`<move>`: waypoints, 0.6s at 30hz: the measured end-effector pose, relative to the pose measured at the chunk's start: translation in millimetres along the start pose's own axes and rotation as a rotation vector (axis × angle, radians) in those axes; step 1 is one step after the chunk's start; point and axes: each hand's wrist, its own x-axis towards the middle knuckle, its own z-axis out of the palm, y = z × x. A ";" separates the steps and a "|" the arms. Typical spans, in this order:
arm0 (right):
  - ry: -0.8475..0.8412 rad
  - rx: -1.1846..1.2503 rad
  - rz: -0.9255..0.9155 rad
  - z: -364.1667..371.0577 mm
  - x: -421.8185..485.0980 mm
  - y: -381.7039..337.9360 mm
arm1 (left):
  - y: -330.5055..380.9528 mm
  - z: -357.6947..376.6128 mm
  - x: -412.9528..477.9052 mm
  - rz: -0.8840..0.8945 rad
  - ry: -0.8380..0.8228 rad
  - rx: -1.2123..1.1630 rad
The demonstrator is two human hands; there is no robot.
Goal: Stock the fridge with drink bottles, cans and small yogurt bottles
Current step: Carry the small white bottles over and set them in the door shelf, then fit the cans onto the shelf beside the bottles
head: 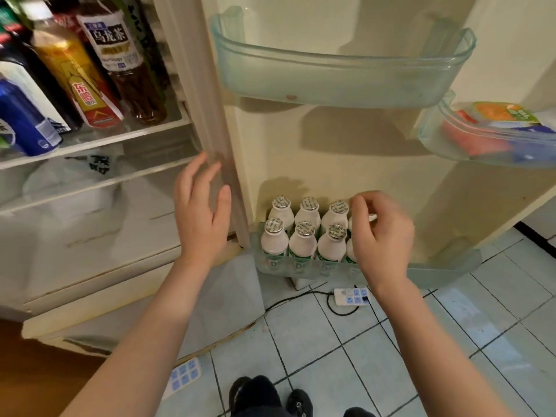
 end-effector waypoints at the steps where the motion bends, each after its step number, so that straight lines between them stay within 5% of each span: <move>1: -0.037 0.048 -0.059 6.3 -2.0 -12.3 | -2.2 -10.3 -2.1 -0.057 0.021 -0.001; 6: -0.259 0.224 -0.306 49.8 -12.3 -61.1 | -23.6 -70.2 -10.7 -0.276 0.071 -0.033; 11: -0.471 0.383 -0.330 112.2 -18.5 -114.3 | -59.1 -141.5 -19.1 -0.496 0.096 0.020; 18: -0.755 0.403 -0.298 200.9 -25.5 -204.3 | -110.8 -249.8 -14.7 -0.544 0.337 0.215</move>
